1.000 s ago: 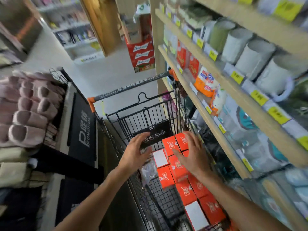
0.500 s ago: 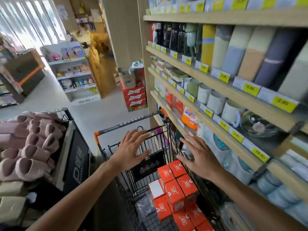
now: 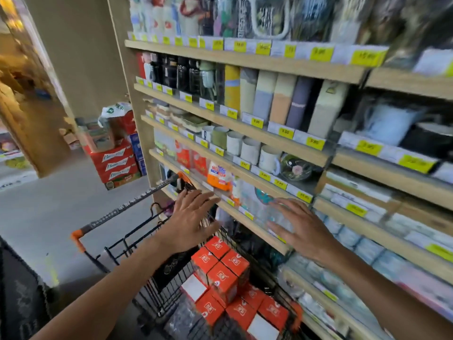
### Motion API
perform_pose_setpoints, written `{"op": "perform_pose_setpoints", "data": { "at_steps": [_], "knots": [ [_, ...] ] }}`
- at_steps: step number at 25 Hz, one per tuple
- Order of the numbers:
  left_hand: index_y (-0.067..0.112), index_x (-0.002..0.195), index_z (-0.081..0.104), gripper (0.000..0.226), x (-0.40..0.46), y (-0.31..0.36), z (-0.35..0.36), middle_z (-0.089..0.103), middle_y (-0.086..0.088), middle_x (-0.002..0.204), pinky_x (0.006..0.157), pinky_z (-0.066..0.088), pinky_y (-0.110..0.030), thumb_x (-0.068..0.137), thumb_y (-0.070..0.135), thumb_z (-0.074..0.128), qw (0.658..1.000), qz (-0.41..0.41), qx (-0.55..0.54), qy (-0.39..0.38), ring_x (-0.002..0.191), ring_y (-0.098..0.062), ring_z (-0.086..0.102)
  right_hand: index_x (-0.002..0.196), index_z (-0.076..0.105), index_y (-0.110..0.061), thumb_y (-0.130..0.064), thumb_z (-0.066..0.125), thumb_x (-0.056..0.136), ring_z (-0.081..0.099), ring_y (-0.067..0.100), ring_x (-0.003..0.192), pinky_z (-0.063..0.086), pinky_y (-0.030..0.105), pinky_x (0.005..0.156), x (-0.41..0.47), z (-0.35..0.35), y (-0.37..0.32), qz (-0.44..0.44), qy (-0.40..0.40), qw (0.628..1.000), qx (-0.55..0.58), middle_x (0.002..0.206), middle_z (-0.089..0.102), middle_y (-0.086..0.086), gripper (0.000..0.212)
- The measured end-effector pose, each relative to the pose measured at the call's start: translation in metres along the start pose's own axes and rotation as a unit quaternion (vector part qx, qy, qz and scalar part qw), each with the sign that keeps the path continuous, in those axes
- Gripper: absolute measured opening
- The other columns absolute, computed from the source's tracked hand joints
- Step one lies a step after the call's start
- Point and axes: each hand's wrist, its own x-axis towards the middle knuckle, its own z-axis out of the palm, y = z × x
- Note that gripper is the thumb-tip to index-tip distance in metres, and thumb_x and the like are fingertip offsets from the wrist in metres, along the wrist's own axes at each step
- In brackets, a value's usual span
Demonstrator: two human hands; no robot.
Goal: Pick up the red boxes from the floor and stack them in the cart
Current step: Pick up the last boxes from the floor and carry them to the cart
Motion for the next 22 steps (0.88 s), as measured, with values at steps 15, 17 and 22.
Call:
{"op": "perform_pose_setpoints", "data": {
  "at_steps": [15,17,22],
  "knots": [
    [0.032,0.151,0.036,0.082,0.077,0.296,0.071,0.027,0.009,0.159,0.122,0.009,-0.049,0.088,0.081,0.017,0.938,0.311,-0.13,-0.081,0.149,-0.02,0.015,0.156,0.031,-0.04,-0.09,0.014,0.084,0.022,0.013,0.15,0.025,0.039,0.121,-0.314,-0.117,0.094,0.308,0.049,0.948,-0.066,0.16,0.031,-0.015,0.089],
    [0.031,0.149,0.041,0.078,0.074,0.368,0.081,0.032,0.006,0.157,0.12,0.013,-0.051,0.09,0.078,0.021,0.918,0.364,-0.137,-0.083,0.147,-0.021,0.019,0.157,0.03,-0.038,-0.09,0.013,0.085,0.022,0.016,0.15,0.024,0.042,0.122,-0.383,-0.139,0.105,0.341,0.069,0.934,-0.084,0.162,0.031,-0.011,0.091],
    [0.036,0.153,0.029,0.081,0.041,0.534,0.109,0.013,0.012,0.163,0.122,0.009,-0.038,0.087,0.081,0.017,0.875,0.447,-0.143,-0.118,0.151,-0.015,0.002,0.158,0.024,-0.04,-0.08,0.029,0.093,0.015,0.017,0.153,0.015,0.041,0.126,-0.541,-0.182,0.117,0.427,0.093,0.892,-0.114,0.166,0.022,-0.013,0.078]
  ]
}}
